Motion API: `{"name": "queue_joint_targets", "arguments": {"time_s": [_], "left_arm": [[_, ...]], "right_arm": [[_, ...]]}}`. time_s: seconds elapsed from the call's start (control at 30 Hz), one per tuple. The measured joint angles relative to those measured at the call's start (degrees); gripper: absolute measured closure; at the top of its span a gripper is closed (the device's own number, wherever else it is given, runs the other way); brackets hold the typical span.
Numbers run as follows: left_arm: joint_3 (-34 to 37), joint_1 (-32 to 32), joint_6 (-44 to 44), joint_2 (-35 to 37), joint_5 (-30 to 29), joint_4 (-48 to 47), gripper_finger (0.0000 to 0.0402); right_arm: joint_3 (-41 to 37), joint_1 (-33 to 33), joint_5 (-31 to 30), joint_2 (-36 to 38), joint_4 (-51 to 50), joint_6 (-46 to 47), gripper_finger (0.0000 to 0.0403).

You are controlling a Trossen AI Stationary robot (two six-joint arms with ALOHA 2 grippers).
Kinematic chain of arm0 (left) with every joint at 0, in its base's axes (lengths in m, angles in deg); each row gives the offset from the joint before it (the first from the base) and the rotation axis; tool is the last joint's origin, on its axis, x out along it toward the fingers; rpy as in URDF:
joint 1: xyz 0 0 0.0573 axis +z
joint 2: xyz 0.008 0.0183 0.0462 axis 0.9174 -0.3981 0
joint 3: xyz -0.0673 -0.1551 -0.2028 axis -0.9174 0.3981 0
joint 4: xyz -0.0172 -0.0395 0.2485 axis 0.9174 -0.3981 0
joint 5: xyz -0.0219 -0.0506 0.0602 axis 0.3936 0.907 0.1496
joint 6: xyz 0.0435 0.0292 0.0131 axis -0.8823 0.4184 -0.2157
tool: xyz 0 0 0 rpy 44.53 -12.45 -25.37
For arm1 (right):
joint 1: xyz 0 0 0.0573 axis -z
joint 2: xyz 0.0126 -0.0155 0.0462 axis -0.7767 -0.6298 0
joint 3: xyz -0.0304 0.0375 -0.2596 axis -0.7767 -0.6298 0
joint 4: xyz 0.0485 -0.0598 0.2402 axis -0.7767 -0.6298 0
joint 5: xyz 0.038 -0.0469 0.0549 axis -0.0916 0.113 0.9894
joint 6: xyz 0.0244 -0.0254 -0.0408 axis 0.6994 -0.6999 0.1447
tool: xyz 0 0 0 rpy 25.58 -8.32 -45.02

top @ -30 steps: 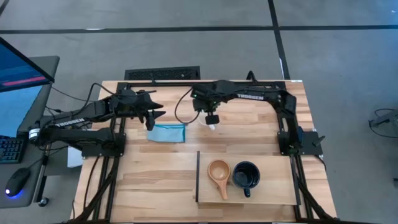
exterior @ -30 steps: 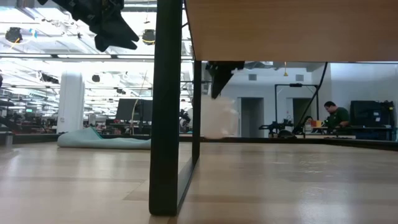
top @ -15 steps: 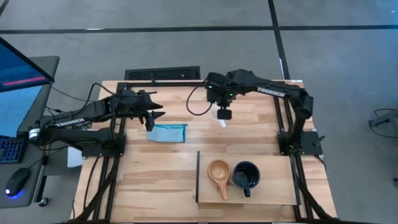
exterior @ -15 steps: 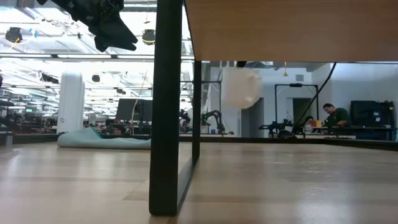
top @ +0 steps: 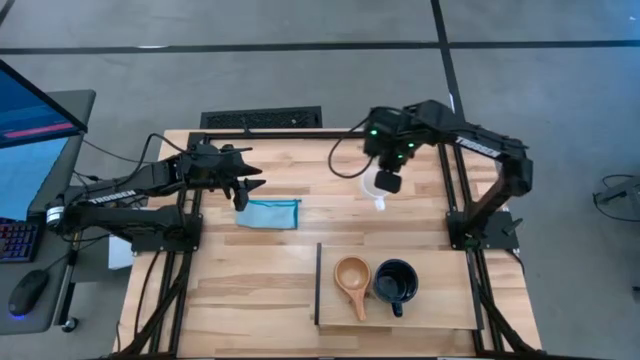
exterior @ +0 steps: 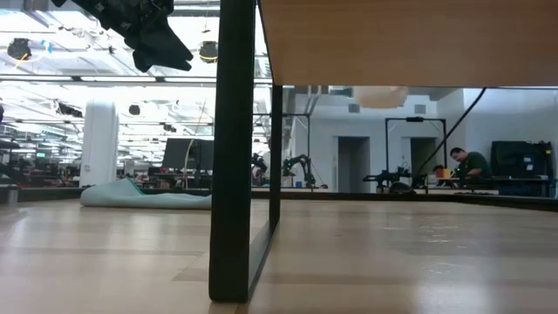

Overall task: Stack small to large cups/mugs on shelf
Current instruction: Put the white mug on the shelf

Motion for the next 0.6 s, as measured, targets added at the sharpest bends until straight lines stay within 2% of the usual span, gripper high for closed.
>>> {"name": "queue_joint_targets", "arguments": {"time_s": [0.33, 0.6], "left_arm": [[0.0, 0.01, 0.13, 0.0, 0.01, 0.0, 0.0249], [0.0, 0.02, 3.5, 0.0, 0.2, 0.0, 0.0249]], "right_arm": [[0.0, -3.17, 4.23, 7.93, -1.6, 12.21, 0.0403], [0.0, -13.44, 2.71, 14.84, -1.62, 23.6, 0.0403]]}}
